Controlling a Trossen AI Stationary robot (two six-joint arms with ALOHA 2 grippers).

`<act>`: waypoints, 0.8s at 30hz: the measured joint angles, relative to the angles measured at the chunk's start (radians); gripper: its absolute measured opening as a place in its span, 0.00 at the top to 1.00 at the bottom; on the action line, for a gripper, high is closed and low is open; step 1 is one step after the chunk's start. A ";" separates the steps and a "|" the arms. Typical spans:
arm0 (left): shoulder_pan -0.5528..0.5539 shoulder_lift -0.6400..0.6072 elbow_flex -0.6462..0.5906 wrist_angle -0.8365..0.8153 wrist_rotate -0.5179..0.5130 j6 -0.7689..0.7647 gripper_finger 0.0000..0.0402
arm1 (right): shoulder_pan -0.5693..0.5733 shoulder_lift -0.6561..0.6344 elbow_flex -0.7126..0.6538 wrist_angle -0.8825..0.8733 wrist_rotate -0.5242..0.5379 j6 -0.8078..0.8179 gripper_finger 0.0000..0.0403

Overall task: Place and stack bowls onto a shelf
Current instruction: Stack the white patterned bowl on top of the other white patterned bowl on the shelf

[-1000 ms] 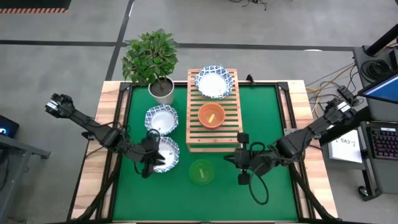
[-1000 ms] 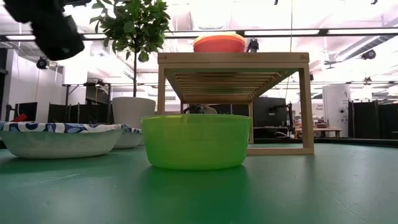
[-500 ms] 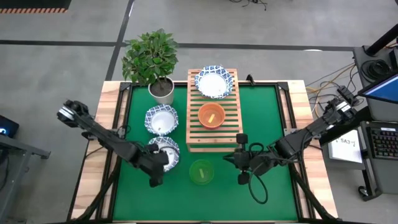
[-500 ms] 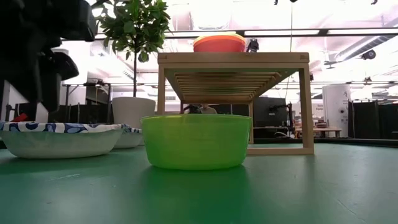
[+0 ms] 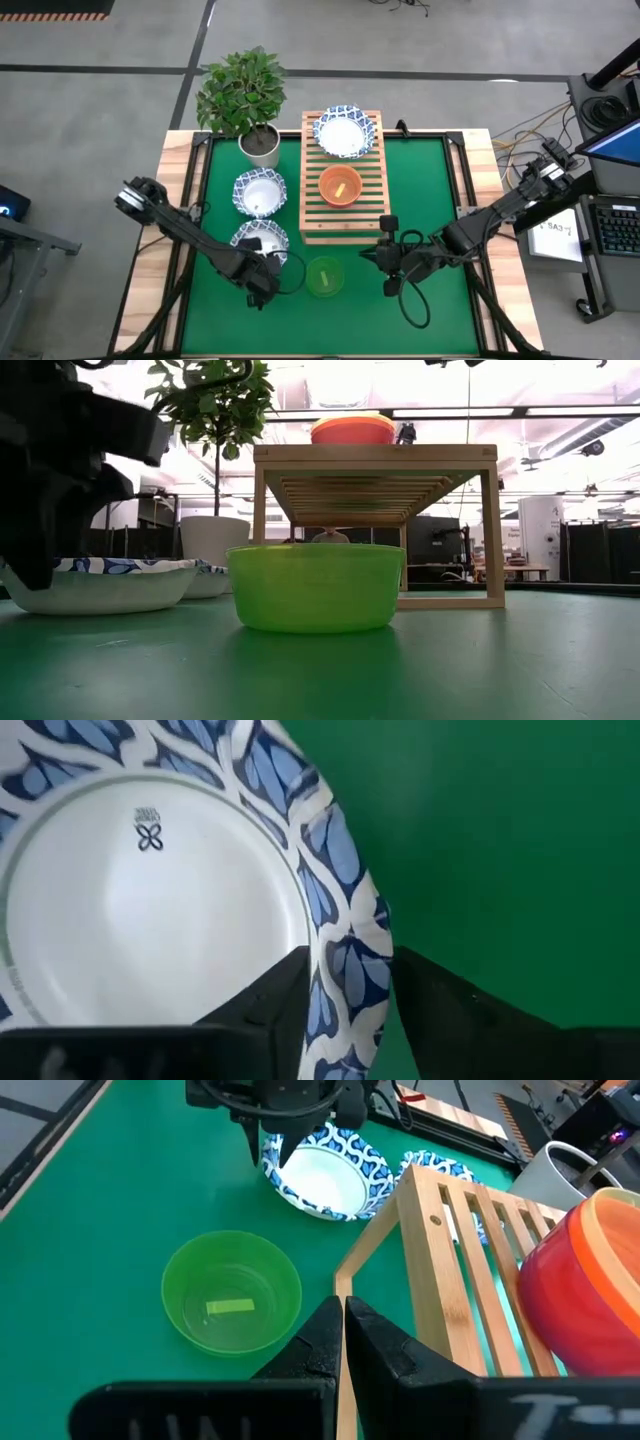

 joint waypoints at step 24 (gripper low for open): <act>-0.056 -0.008 0.710 -0.573 -0.217 0.153 1.00 | 0.047 -0.072 -0.056 -0.057 -0.004 0.039 0.98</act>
